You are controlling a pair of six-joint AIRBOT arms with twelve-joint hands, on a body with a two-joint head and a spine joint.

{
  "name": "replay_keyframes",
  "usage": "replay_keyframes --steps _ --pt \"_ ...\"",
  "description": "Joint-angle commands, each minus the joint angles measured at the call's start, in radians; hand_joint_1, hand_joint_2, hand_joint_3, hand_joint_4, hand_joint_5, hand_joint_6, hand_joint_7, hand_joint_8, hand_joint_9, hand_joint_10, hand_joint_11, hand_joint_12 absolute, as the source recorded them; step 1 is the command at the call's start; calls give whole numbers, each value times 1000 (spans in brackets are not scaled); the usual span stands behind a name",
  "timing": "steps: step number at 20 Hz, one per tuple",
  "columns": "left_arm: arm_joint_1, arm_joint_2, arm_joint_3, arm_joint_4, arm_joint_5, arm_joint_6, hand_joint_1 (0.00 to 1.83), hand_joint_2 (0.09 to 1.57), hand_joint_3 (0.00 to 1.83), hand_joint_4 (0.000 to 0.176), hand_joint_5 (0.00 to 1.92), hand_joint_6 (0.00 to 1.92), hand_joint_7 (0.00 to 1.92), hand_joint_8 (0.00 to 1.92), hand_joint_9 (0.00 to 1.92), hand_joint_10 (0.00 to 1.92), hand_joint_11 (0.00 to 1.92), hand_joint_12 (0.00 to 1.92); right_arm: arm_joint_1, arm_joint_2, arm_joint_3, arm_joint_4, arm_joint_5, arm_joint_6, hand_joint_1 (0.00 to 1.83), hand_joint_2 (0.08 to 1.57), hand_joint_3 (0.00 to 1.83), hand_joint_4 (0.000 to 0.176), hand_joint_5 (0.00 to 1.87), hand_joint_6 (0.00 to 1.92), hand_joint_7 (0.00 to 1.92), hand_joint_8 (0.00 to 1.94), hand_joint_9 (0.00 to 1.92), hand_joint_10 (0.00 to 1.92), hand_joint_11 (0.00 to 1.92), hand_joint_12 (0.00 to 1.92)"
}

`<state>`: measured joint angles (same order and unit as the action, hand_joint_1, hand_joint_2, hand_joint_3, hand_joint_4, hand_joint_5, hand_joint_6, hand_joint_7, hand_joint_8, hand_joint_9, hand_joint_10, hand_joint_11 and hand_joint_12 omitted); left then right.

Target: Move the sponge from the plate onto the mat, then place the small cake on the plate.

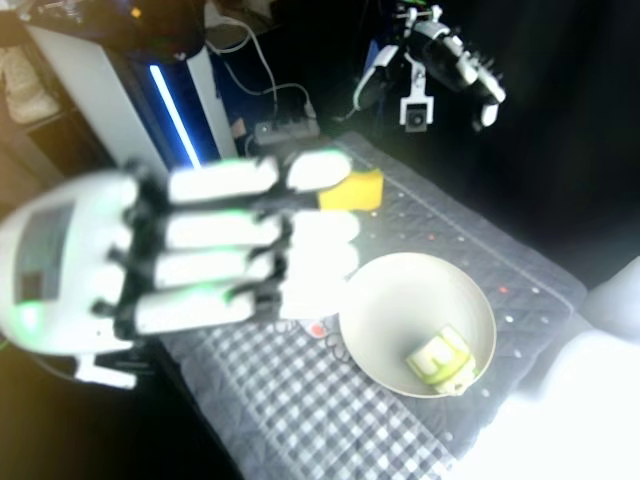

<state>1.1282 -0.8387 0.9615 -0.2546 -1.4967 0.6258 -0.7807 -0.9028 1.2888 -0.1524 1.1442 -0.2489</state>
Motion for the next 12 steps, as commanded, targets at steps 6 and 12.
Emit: replay_keyframes --steps 6,12 --pt "60 -1 -29 -62 -200 -6 482 931 62 83 0 0 0 0 0 0 0 926 -349 22 -121 384 543 -21 770 1022 0 106 306 0 313 0 264 0 0 402" --pt "82 -27 -33 -104 -235 -17 320 1074 50 2 0 0 0 0 1 3 0 826 -384 -4 -149 416 612 -21 705 1018 0 123 309 2 341 1 285 5 91 384"
